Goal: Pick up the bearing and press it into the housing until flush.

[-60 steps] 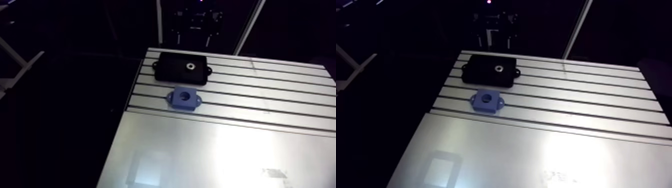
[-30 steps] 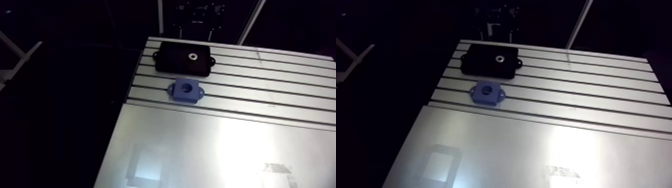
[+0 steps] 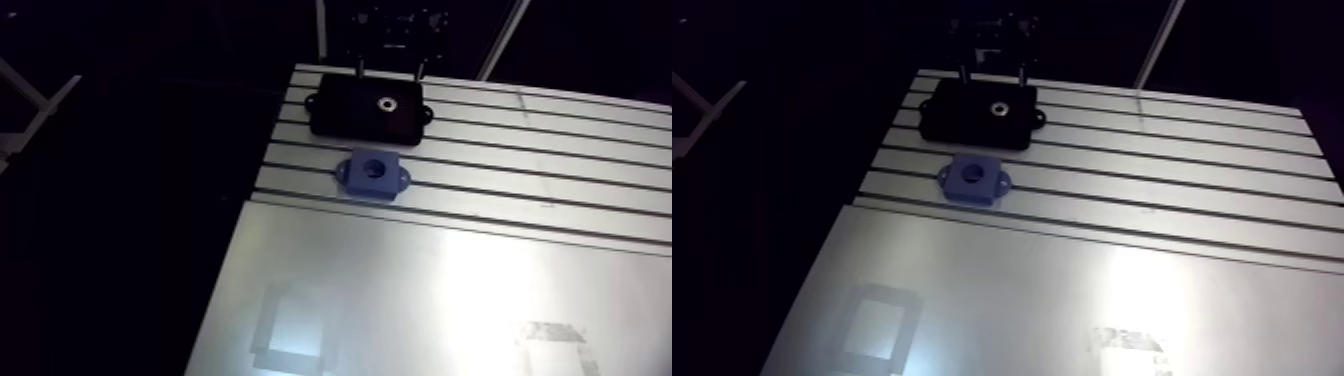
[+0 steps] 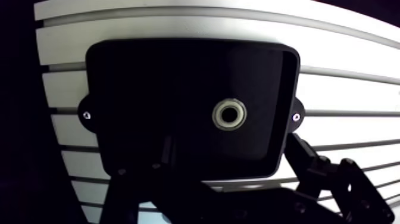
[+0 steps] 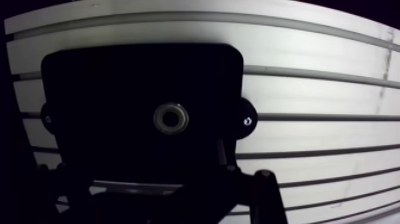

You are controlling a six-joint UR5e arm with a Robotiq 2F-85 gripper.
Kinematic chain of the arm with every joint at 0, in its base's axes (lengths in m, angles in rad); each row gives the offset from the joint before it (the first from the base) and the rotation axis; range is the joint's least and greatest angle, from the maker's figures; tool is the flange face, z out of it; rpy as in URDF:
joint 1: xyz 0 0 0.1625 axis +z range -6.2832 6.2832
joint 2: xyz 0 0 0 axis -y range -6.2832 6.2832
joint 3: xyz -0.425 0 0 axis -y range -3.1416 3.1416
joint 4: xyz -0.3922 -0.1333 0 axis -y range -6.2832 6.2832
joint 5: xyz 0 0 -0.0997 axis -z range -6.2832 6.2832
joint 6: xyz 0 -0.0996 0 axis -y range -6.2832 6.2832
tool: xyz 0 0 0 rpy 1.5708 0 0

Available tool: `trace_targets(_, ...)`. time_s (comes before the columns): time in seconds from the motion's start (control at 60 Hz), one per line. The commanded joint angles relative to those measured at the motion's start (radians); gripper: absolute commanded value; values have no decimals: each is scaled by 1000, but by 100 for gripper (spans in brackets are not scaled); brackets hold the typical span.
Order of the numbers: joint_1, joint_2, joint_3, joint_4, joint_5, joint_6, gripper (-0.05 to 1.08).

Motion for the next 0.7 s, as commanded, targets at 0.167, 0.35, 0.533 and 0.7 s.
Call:
trace_targets(0.167,-6,24,3,-21,1,-3,5)
trace_targets(0.35,-11,38,3,-21,1,-4,11)
trace_targets(0.533,-11,49,5,-21,3,-5,18)
trace_targets(0.7,-9,56,5,-21,3,-5,22)
